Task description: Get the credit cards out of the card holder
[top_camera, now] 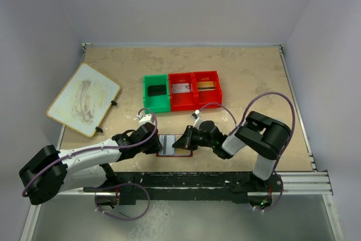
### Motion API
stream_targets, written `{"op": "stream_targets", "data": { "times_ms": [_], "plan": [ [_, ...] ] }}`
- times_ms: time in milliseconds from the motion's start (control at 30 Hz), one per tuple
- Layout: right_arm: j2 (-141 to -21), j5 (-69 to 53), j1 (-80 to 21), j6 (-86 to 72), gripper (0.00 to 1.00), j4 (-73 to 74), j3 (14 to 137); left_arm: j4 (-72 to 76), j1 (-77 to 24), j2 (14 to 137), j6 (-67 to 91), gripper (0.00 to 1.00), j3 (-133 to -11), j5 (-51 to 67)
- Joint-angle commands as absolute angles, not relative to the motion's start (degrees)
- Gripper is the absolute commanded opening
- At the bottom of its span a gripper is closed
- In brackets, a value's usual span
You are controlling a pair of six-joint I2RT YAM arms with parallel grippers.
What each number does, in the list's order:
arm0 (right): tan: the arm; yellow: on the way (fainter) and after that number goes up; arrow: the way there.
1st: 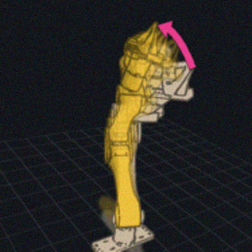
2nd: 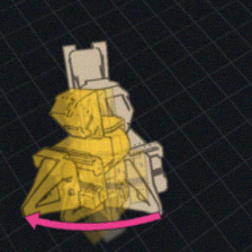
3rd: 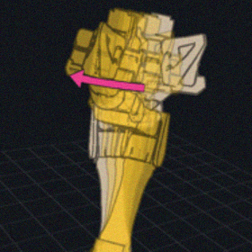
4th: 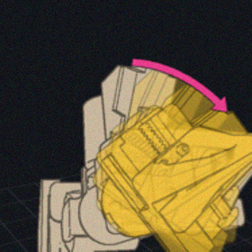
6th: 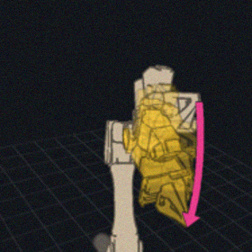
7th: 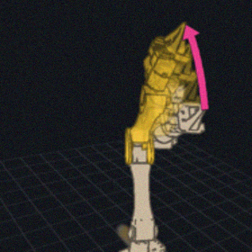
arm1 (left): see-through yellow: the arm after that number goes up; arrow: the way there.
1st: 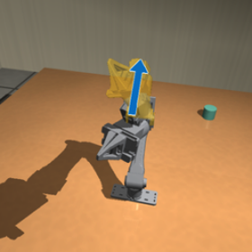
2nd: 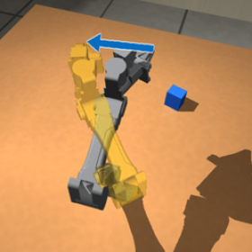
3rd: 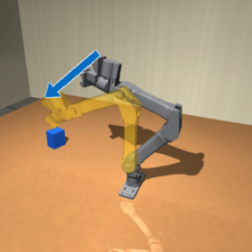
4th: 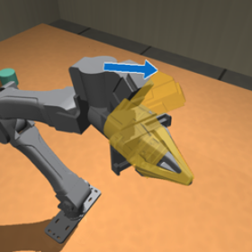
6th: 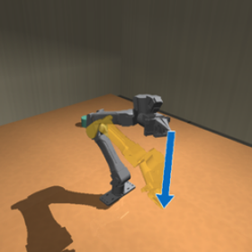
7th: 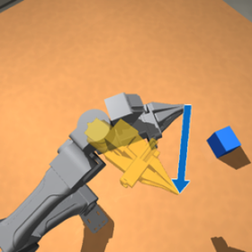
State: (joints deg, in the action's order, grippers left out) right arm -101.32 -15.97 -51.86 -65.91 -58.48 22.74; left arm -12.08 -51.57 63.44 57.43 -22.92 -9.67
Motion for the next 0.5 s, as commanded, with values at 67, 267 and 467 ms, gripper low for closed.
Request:
{"op": "stream_targets", "data": {
  "times_ms": [67,267,467],
  "plan": [
    [-102.28,-15.47,-52.57,-70.28,0.1,-68.8,19.86,-14.51,-52.12,62.95,56.67,0.12,-21.87,-11.63],
    [-100.17,-15.98,-52.56,-69.97,0.04,-65.93,18.65,-15.01,-52.12,62.66,56.76,0.1,-21.91,-11.86],
    [-100.81,-16.64,-52.56,-69.92,0.0,-67.41,18.14,-15.02,-52.21,62.79,56.65,0.1,-22.32,-11.93]
  ]
}}
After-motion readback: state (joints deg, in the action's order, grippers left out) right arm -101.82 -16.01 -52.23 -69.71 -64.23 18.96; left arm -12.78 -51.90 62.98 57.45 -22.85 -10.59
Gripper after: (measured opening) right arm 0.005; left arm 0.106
